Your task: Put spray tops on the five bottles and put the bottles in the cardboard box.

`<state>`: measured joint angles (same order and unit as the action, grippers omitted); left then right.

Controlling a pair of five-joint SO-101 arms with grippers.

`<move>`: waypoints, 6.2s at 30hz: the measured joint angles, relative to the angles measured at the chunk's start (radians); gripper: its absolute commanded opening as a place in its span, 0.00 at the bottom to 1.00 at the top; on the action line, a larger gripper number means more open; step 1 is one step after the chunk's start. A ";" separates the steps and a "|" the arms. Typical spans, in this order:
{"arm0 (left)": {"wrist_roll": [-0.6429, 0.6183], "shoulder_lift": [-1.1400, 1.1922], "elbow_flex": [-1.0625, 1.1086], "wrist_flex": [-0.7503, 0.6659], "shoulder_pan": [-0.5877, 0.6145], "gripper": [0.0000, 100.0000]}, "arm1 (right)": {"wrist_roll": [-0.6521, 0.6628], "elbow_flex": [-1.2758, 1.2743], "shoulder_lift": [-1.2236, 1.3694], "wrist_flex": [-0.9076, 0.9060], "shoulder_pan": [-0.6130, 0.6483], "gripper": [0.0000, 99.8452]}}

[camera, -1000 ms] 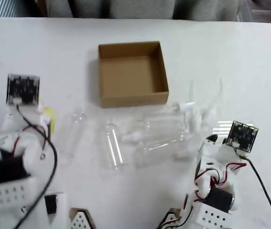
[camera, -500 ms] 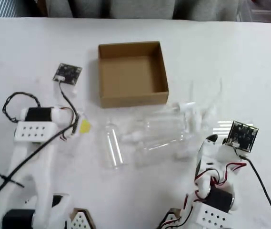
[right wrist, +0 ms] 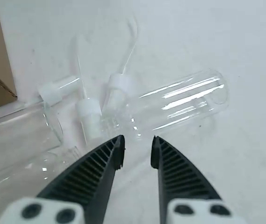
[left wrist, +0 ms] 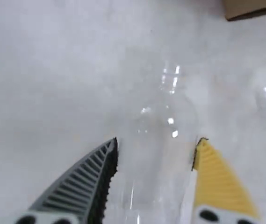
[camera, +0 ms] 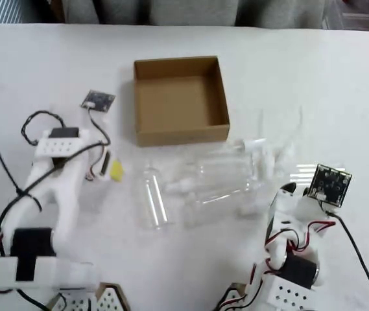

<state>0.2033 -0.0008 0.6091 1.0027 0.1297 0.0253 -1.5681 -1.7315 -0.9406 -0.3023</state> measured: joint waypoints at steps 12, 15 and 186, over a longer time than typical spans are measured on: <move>0.000 0.057 -0.020 -0.044 -0.020 0.08 | 0.044 -0.008 0.002 0.000 0.000 0.09; 0.000 0.055 -0.020 -0.044 -0.038 0.09 | 0.046 -0.008 0.002 0.000 0.000 0.09; -0.058 -0.269 0.321 -0.437 0.101 0.09 | 1.528 1.234 1.878 -0.296 0.848 0.23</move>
<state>0.1450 -0.2693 0.9298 0.5654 0.2309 1.5535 -0.3345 0.1465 -1.2367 0.5462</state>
